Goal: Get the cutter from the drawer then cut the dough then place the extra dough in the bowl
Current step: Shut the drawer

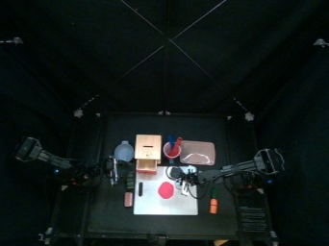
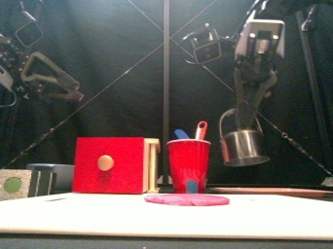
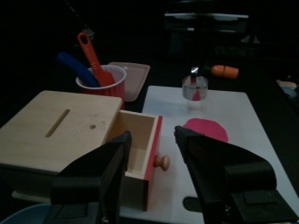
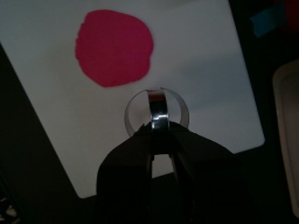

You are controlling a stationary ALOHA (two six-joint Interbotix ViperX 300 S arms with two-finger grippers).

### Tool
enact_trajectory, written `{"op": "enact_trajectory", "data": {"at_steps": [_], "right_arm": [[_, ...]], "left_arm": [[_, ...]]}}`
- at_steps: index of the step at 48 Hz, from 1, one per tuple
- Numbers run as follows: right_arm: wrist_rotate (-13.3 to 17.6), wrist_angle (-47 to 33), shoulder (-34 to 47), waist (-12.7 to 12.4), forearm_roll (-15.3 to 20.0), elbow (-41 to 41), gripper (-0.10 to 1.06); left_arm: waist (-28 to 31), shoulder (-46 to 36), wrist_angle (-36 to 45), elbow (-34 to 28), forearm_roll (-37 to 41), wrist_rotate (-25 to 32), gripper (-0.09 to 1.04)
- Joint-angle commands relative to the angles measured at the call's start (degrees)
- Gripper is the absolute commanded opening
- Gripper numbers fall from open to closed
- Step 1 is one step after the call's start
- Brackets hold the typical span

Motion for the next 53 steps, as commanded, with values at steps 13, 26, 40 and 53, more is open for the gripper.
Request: {"op": "enact_trajectory", "data": {"at_steps": [13,26,40,53], "right_arm": [[0.2,-8.3,-2.3,0.3,-1.1,6.7,0.53],[0.9,-8.8,-2.4,0.3,-2.1,7.0,0.55],[1.1,-9.3,-3.3,1.0,-1.9,7.0,0.71],[0.9,-11.3,-4.3,1.5,-2.5,4.3,0.72]], "left_arm": [[2.5,0.1,-0.3,-2.4,0.4,0.1,0.82],[3.7,0.1,-0.3,-2.9,0.4,0.4,0.84],[4.6,0.1,-0.3,-2.9,0.4,0.3,0.84],[7.2,0.1,-0.3,-4.0,0.4,0.5,0.82]]}}
